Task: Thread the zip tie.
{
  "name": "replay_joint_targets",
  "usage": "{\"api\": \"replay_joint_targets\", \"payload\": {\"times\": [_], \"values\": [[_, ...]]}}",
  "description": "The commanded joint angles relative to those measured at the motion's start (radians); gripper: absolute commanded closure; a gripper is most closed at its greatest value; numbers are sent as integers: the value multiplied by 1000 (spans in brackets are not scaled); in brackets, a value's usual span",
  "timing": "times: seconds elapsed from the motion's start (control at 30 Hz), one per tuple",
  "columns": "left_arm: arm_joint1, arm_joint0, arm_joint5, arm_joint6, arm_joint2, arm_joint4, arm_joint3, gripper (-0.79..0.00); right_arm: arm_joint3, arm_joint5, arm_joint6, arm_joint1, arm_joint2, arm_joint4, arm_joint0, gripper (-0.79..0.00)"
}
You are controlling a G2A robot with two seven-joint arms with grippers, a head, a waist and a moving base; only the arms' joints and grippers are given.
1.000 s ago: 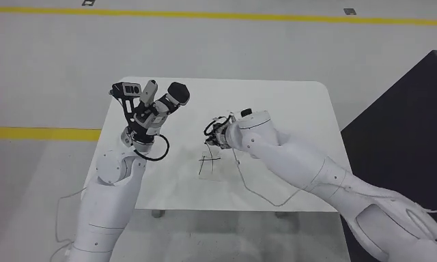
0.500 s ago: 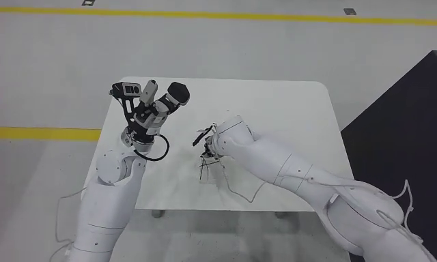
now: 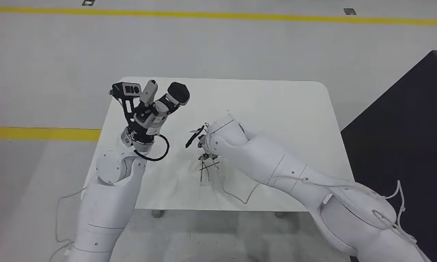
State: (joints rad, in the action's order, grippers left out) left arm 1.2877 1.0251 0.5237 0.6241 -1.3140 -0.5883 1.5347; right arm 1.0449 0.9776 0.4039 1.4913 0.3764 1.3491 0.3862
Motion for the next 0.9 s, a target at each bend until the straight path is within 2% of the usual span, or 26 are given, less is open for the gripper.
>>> {"api": "replay_joint_targets", "payload": {"times": [0.0, 0.13, 0.2, 0.3, 0.43, 0.57, 0.67, 0.73, 0.77, 0.8, 0.83, 0.87], "values": [[0, 0, 0, 0, 0, 0, 0, -785, 34, 12, 10, -10, 21, -14, 12, -228], [0, 0, 0, 0, 0, 0, 0, -785, 173, 0, 65, -54, 95, -73, 68, -234], [0, 0, 0, 0, 0, 0, 0, -785, 275, -43, 161, -84, 145, -144, 125, -243], [0, 0, 0, 0, 0, 0, 0, -785, 476, -105, 340, -130, 219, -266, 262, -265], [0, 0, 0, 0, 0, 0, 0, -785, 731, -141, 473, -187, 335, -433, 441, -243], [0, 0, 0, 0, 0, 0, 0, -785, 925, -138, 514, -231, 418, -624, 593, -209], [0, 0, 0, 0, 0, 0, 0, -785, 1031, -143, 448, -256, 513, -657, 687, -219], [0, 0, 0, 0, 0, 0, 0, -785, 1090, -147, 352, -269, 585, -635, 739, -332], [0, 0, 0, 0, 0, 0, 0, -785, 1113, -143, 293, -276, 621, -615, 762, -705], [0, 0, 0, 0, 0, 0, 0, -785, 1113, -143, 293, -276, 621, -615, 762, -785], [0, 0, 0, 0, 0, 0, 0, -785, 1108, -145, 313, -274, 611, -620, 757, -330], [0, 0, 0, 0, 0, 0, 0, -785, 1115, -144, 277, -276, 630, -613, 765, -378]]}}
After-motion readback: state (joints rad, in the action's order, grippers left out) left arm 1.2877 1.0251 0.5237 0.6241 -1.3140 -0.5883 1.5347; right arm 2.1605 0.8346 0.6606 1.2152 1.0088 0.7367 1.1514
